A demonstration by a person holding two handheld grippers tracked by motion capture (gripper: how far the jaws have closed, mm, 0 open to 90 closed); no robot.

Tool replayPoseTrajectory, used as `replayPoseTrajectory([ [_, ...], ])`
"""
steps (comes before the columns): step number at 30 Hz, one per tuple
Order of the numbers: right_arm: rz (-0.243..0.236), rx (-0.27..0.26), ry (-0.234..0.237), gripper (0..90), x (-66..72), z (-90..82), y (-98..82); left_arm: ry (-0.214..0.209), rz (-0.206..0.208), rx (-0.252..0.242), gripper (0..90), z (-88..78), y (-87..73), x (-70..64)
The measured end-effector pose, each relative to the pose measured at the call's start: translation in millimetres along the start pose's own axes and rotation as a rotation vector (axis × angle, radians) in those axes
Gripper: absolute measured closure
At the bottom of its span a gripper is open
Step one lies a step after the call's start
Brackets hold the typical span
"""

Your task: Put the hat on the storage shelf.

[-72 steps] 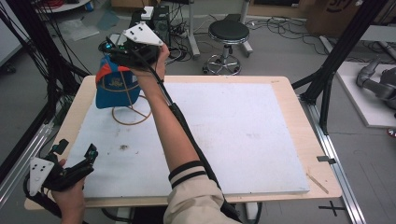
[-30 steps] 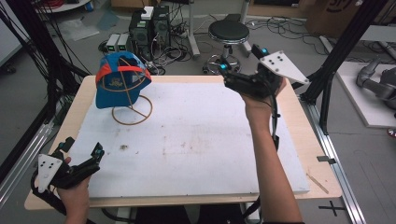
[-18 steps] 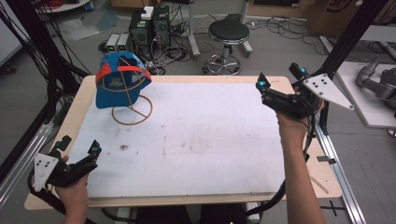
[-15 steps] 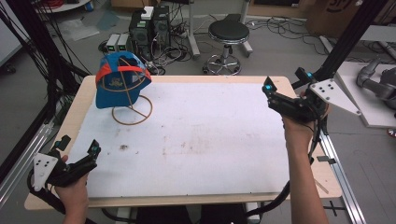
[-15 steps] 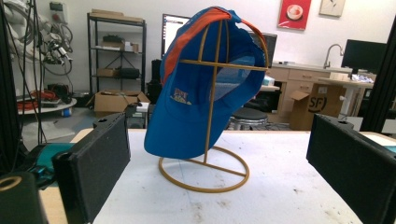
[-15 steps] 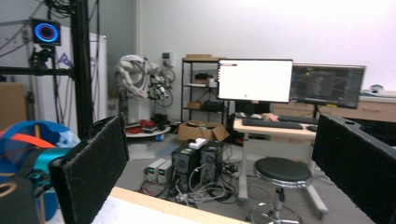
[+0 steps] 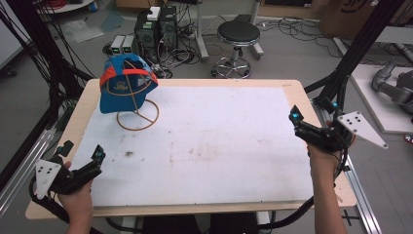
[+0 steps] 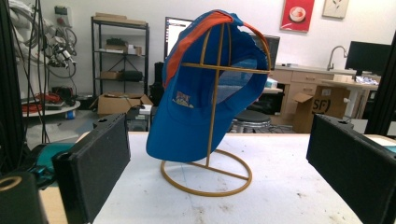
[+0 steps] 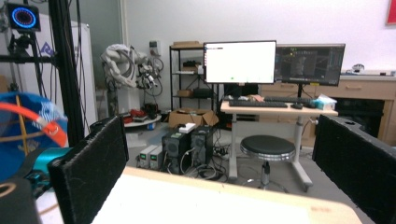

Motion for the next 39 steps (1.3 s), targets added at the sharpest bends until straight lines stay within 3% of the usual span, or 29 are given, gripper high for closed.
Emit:
replayPoseTrajectory([
  [6, 0.013, 0.037, -0.014, 3.3, -8.0, -13.4, -28.6, 0.004, 0.004, -0.002, 6.6, -0.7, 0.7, 0.5],
  [9, -0.007, 0.058, -0.022, 3.3, -9.2, -18.9, -42.6, 0.004, 0.008, 0.0, 6.6, -0.8, 0.4, 0.3],
  [17, -0.003, 0.065, -0.039, 3.3, -11.2, -29.5, -64.7, 0.005, 0.022, 0.006, 6.6, -0.6, -0.3, -0.1],
  [21, 0.007, 0.094, -0.045, 3.3, -14.8, -34.2, -83.2, 0.009, 0.024, 0.011, 6.6, -1.1, -0.9, 0.2],
  [33, 0.017, 0.128, -0.049, 3.3, -21.1, -39.9, -106.7, 0.005, 0.035, 0.026, 6.6, -0.1, -4.2, -0.4],
  [39, 0.027, 0.12, -0.048, 3.3, -27.6, -43.2, -114.1, -0.01, 0.041, 0.039, 6.6, 3.1, -6.3, -4.2],
])
Point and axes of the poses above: each handheld gripper's, and its own axes: z roughly forward along the jaws, y roughly out of its top, x roughly to its left, the point moved 6 cm from there along z, roughly forward along the jaws, and after that the axes turned 5 degrees about -y, right-handed, at the moved point
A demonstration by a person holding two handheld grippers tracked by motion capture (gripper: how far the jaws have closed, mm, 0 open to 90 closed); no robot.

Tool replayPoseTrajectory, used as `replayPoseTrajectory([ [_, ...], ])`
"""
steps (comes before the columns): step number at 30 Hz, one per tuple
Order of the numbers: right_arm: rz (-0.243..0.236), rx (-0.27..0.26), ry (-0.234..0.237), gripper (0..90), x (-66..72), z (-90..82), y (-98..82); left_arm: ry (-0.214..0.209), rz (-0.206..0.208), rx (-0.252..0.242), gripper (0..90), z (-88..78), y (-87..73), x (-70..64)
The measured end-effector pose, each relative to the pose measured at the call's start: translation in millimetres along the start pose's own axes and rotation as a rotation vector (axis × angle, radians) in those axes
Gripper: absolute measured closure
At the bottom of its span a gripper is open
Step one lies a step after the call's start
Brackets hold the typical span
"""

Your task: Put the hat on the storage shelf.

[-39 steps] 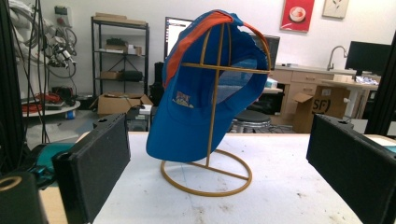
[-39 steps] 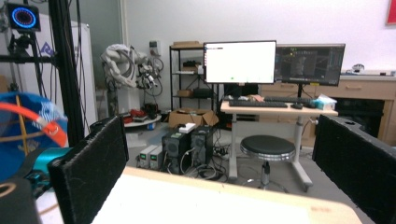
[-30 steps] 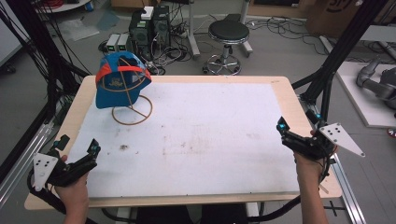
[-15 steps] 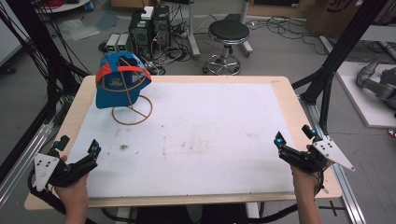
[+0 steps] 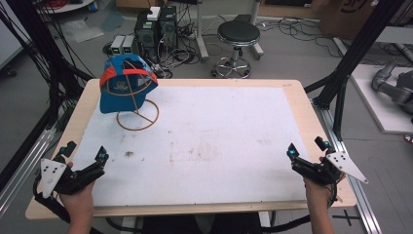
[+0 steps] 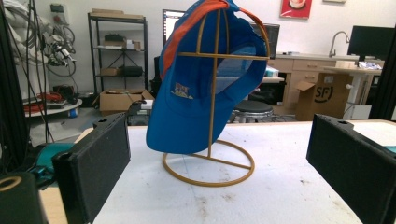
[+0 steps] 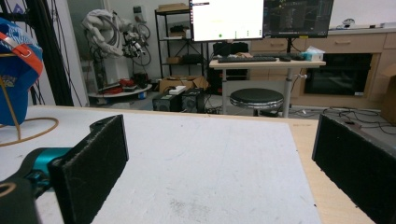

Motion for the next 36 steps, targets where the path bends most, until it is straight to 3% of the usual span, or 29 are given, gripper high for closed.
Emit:
replayPoseTrajectory([
  [9, -0.005, 0.019, -0.013, 3.3, -2.8, -0.8, -6.9, -0.007, -0.003, 0.018, 6.6, 0.1, -0.9, -2.9],
  [36, -0.004, -0.007, -0.019, 3.3, 0.9, -5.2, -4.7, -0.006, 0.001, 0.043, 6.6, 2.1, -3.2, -3.5],
])
Point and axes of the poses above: each handheld gripper's, and its own axes: z roughly forward along the jaws, y roughly out of its top, x roughly to its left, the point moved 6 cm from there along z, roughly forward along the jaws, and after that the axes turned 5 degrees about -y, right-handed, at the moved point
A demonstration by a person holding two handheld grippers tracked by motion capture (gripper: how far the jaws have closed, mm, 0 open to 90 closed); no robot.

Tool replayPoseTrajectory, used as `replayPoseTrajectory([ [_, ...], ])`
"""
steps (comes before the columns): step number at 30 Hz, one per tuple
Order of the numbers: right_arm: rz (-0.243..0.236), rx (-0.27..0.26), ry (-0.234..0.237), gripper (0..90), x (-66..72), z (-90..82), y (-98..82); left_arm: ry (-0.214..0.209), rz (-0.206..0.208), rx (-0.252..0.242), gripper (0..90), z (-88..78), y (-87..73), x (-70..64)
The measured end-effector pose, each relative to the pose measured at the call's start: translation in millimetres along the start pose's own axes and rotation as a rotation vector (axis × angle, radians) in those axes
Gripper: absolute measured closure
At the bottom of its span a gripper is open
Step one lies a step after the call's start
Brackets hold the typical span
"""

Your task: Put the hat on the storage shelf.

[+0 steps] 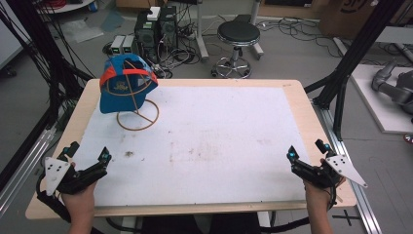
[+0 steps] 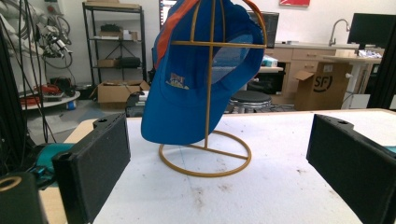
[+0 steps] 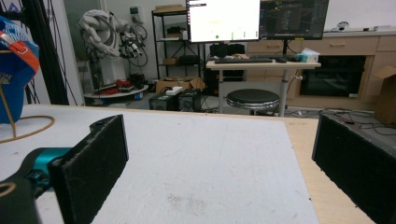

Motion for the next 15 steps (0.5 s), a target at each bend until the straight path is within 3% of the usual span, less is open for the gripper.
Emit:
replayPoseTrajectory([
  [15, 0.002, -0.008, 0.01, 3.3, -0.3, 0.0, 1.1, -0.012, 0.002, -0.006, 6.6, -0.2, 1.0, -0.8],
])
Point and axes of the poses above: each handheld gripper's, and its own axes: z roughly forward along the jaws, y roughly out of its top, x roughly to its left, the point moved 6 cm from there along z, roughly forward along the jaws, and after that the axes turned 5 degrees about -y, right-handed, at the moved point
